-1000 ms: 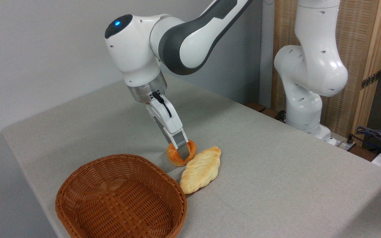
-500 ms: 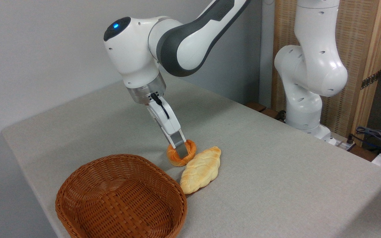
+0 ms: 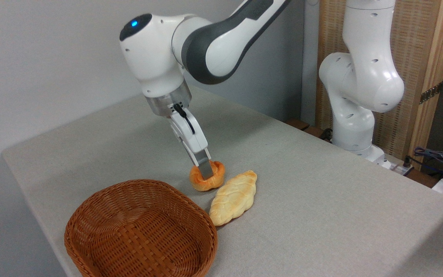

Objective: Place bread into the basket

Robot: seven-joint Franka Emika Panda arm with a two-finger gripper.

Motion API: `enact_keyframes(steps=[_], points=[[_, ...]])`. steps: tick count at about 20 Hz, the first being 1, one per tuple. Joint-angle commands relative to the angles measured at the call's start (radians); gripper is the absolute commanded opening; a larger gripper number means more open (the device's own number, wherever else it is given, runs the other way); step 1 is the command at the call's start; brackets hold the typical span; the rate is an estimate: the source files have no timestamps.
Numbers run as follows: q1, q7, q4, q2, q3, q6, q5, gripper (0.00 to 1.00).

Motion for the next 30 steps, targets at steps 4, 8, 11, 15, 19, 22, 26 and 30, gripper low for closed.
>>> enact_keyframes(steps=[4, 8, 11, 15, 19, 22, 26, 30], points=[[0.007, 0.003, 0.131, -0.031, 0.033, 0.01, -0.02, 0.6], [0.008, 0.006, 0.169, -0.016, 0.088, 0.097, -0.023, 0.67], [0.008, 0.0, 0.169, 0.024, 0.096, 0.215, -0.023, 0.81], [0.01, -0.001, 0.168, 0.064, 0.096, 0.289, -0.023, 1.0], [0.01, -0.001, 0.165, 0.066, 0.096, 0.288, -0.023, 1.0], [0.01, -0.032, 0.166, 0.056, 0.096, 0.279, -0.023, 1.0], [0.008, -0.101, 0.168, -0.003, 0.107, 0.153, -0.019, 1.0], [0.008, -0.113, 0.169, -0.04, 0.11, 0.055, -0.019, 1.0]])
